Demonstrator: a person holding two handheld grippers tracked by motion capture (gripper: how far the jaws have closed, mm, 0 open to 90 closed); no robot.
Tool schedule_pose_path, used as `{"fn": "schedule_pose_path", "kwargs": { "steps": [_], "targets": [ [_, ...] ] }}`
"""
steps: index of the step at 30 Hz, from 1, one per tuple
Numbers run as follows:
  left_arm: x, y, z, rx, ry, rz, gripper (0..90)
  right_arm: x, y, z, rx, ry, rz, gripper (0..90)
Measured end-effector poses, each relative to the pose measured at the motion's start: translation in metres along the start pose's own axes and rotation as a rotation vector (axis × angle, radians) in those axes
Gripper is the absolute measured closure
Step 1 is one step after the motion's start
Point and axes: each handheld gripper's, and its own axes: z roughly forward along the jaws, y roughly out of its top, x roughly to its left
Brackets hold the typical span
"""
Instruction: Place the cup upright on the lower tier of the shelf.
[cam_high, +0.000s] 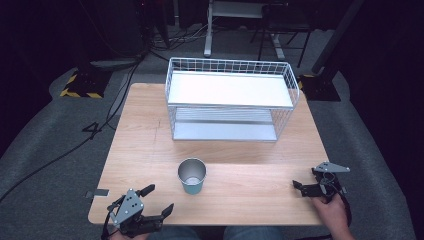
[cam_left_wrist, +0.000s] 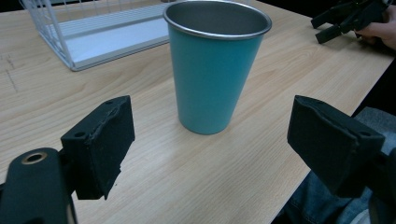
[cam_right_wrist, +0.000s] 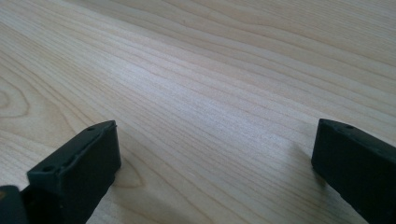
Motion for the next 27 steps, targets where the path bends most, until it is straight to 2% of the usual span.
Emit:
{"fn": "schedule_pose_path", "kwargs": {
  "steps": [3,4,8,11,15,19,23,25,27],
  "targets": [
    [-0.004,0.001,0.002,-0.014,-0.009,0.010,15.5,0.000,0.000,0.000,0.000,0.000,0.000,1.6],
    [-0.007,0.001,0.004,-0.025,-0.017,0.002,15.5,0.000,0.000,0.000,0.000,0.000,0.000,1.6],
    [-0.014,0.001,0.011,-0.045,-0.031,0.032,15.3,0.000,0.000,0.000,0.000,0.000,0.000,1.7],
    [-0.018,0.001,0.017,-0.053,-0.038,0.028,15.4,0.000,0.000,0.000,0.000,0.000,0.000,1.7],
    [-0.019,0.000,0.026,-0.046,-0.022,0.017,15.4,0.000,0.000,0.000,0.000,0.000,0.000,1.6],
    [-0.018,-0.001,0.039,-0.034,-0.033,-0.016,15.4,0.000,0.000,0.000,0.000,-0.001,0.000,1.6],
    [-0.019,0.000,0.048,-0.004,-0.002,0.007,15.4,0.000,0.000,0.000,0.000,-0.001,0.000,1.6],
    [-0.018,0.000,0.054,0.007,-0.013,-0.004,15.4,0.000,0.000,0.000,0.000,-0.001,0.001,1.5],
    [-0.016,0.000,0.061,0.028,-0.006,-0.008,15.4,0.000,0.000,0.000,0.001,-0.003,0.001,1.5]
  ]
}}
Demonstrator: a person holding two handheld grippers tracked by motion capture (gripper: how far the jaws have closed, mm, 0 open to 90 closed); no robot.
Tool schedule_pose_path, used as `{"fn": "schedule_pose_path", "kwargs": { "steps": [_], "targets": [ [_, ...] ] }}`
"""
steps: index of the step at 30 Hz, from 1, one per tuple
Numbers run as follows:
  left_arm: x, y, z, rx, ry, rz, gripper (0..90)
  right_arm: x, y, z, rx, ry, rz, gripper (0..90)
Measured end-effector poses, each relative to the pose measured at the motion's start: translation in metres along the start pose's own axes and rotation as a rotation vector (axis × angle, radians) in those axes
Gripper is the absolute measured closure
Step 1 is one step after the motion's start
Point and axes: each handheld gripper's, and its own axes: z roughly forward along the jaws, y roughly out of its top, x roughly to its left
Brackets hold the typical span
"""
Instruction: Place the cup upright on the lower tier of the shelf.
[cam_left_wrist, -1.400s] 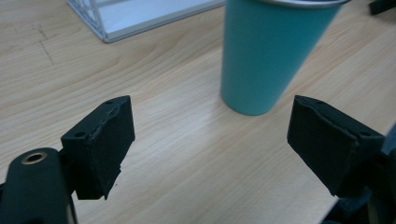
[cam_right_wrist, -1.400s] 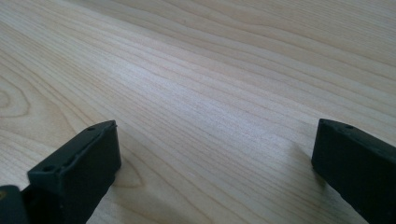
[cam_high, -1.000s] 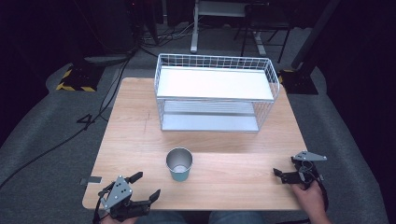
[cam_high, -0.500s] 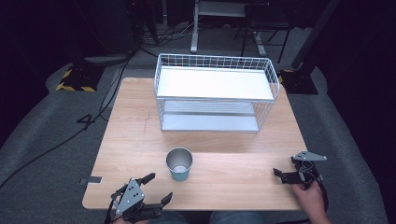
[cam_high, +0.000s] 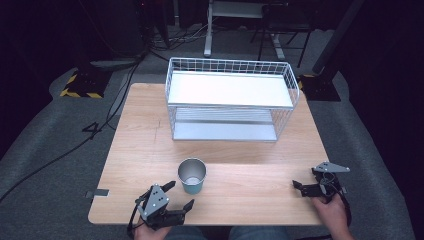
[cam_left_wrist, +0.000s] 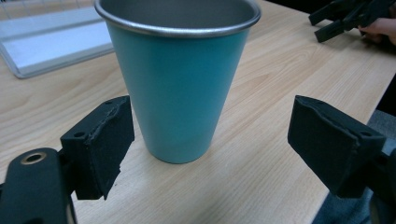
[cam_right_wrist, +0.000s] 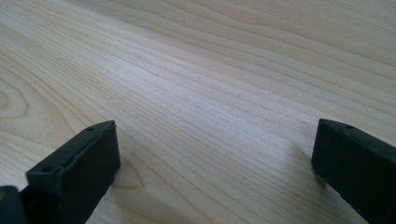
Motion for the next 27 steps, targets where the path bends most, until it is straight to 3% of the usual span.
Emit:
{"fn": "schedule_pose_path", "kwargs": {
  "steps": [7,11,13,21,27],
  "targets": [
    [0.004,0.002,0.019,0.055,0.010,-0.037,15.3,0.000,0.000,0.000,0.000,-0.001,0.000,1.5],
    [0.006,0.004,0.028,0.104,0.048,-0.034,15.3,0.000,0.000,0.000,0.000,-0.002,0.001,1.5],
    [0.007,0.005,0.033,0.115,0.043,-0.045,15.4,0.001,0.000,0.000,0.001,-0.005,0.003,1.5],
    [0.011,0.006,0.045,0.119,0.020,-0.067,15.9,0.001,0.000,0.000,0.001,-0.007,0.004,1.5],
    [0.014,0.006,0.049,0.077,0.017,-0.097,18.1,0.001,0.000,0.000,0.001,-0.008,0.004,1.5]
  ]
}}
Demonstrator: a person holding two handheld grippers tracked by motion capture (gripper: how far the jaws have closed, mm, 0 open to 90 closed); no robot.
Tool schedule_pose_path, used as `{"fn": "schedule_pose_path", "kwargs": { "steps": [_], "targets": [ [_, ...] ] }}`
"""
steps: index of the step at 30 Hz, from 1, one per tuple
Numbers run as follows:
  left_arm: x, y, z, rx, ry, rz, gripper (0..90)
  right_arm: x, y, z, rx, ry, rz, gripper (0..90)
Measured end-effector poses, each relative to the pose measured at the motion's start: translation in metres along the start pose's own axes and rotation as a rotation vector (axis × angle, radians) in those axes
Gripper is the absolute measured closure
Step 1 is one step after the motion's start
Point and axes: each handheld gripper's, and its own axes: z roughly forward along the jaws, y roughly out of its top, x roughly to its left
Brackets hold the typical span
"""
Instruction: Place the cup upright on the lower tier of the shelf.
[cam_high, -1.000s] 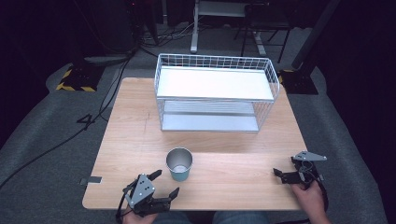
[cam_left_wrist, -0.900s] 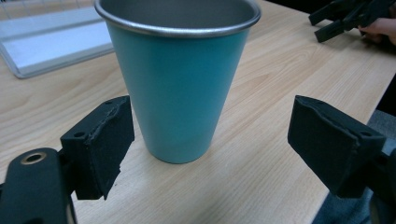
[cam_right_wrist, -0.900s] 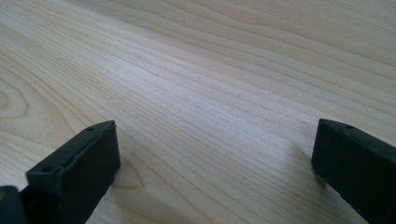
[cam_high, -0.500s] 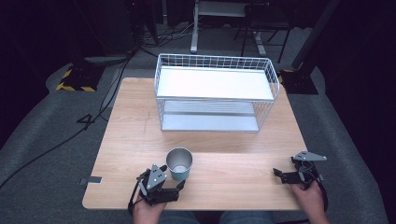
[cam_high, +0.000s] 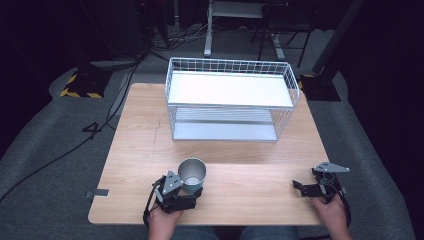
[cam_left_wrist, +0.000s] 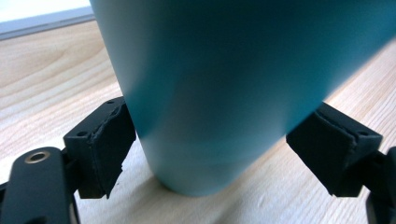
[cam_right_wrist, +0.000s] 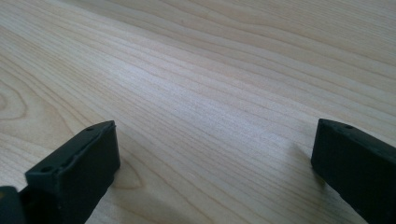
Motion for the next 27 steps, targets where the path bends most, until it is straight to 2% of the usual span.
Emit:
{"fn": "schedule_pose_path", "kwargs": {
  "steps": [9,18,22,27],
  "targets": [
    [-0.001,0.001,0.002,0.002,-0.004,0.024,21.2,0.000,0.000,0.000,0.000,0.000,0.001,1.5],
    [-0.003,0.002,0.000,-0.010,0.014,0.058,21.8,0.000,0.000,0.000,0.000,0.000,0.000,1.5],
    [-0.005,0.006,-0.003,-0.025,0.019,0.078,22.1,0.000,0.000,0.000,0.000,0.000,0.000,1.5],
    [-0.009,0.015,-0.002,-0.019,0.007,0.097,22.1,0.000,0.000,0.000,0.000,0.000,0.000,1.5]
  ]
}}
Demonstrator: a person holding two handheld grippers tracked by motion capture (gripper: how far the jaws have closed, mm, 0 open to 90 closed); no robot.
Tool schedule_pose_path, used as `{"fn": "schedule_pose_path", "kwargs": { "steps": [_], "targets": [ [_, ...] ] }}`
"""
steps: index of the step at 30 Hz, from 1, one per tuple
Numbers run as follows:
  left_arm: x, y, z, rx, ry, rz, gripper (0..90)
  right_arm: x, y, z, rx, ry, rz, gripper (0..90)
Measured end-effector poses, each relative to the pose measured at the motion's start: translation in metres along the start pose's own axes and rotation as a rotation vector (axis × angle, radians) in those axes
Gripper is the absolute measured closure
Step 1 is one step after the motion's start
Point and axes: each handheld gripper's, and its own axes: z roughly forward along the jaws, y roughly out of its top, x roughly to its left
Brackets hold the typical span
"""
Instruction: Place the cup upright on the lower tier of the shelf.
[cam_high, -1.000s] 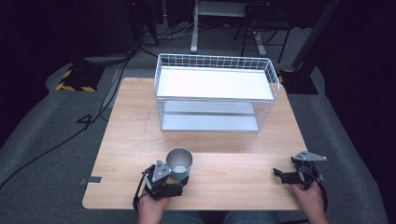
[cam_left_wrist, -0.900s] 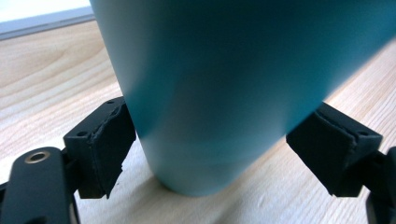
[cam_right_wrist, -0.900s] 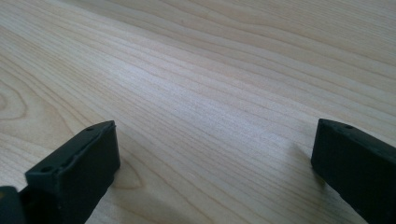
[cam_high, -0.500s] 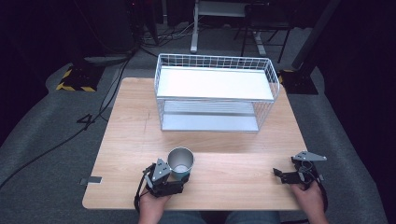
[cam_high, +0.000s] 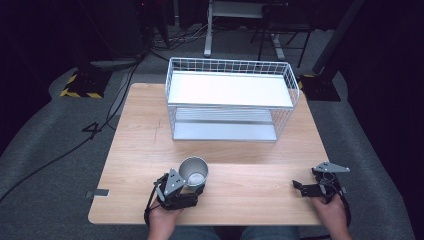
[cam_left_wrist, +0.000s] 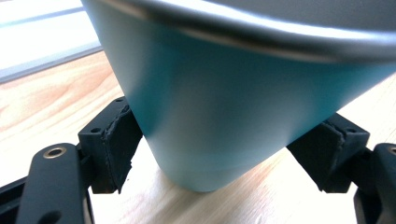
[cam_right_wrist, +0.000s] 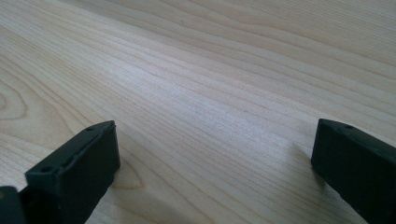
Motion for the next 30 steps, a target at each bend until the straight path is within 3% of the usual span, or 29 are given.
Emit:
{"fn": "schedule_pose_path", "kwargs": {
  "steps": [1,10,17,21,30],
  "targets": [
    [0.000,0.003,0.000,0.005,0.001,0.015,22.1,0.000,0.000,0.000,0.000,0.000,0.000,1.5],
    [0.000,0.037,0.005,0.015,-0.028,-0.006,22.2,0.000,0.000,0.000,0.000,0.000,0.000,1.5],
    [0.002,0.061,0.013,-0.013,-0.038,0.010,22.2,0.000,0.000,0.000,0.000,0.000,0.000,1.5],
    [0.005,0.072,0.021,-0.019,-0.047,-0.008,22.2,0.000,0.000,0.000,0.000,0.000,0.000,1.5],
    [0.012,0.095,0.045,-0.030,-0.034,-0.004,22.2,0.000,0.000,0.000,0.000,0.000,0.000,1.5]
  ]
}}
